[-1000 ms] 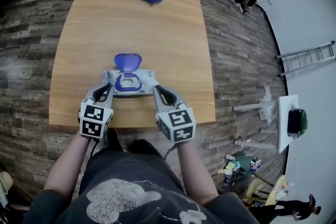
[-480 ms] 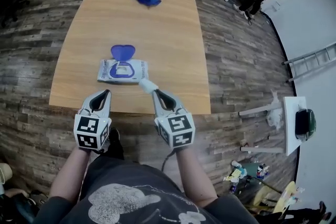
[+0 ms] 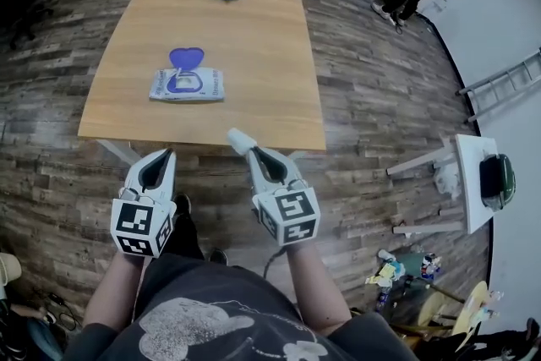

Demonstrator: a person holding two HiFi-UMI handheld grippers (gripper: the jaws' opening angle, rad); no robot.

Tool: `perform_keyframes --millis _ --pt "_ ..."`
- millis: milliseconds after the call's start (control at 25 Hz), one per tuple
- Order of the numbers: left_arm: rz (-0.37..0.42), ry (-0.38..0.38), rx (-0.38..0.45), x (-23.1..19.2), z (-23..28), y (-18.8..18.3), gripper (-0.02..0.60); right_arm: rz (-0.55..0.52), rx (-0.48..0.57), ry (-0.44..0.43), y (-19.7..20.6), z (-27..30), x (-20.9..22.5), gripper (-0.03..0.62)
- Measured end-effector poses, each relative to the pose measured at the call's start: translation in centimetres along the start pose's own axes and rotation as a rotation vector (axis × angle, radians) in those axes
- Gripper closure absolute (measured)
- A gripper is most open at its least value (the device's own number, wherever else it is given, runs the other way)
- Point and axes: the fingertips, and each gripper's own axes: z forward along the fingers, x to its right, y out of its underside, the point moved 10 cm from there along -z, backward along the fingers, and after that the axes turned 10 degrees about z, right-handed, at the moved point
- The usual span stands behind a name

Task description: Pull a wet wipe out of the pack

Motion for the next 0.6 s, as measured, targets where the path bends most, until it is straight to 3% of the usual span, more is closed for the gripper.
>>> perform_keyframes --millis 320,600 --pt "-0.005 -0.018 0.008 4.4 -6.3 0.7 0.563 0.004 0.028 -0.03 1.6 -6.5 -1.8 0.589" --pt "-0.02 -0.056 0.032 5.6 -10.6 0.8 0.563 -0.01 0.052 -0.057 2.4 -8.7 -3.9 0.589"
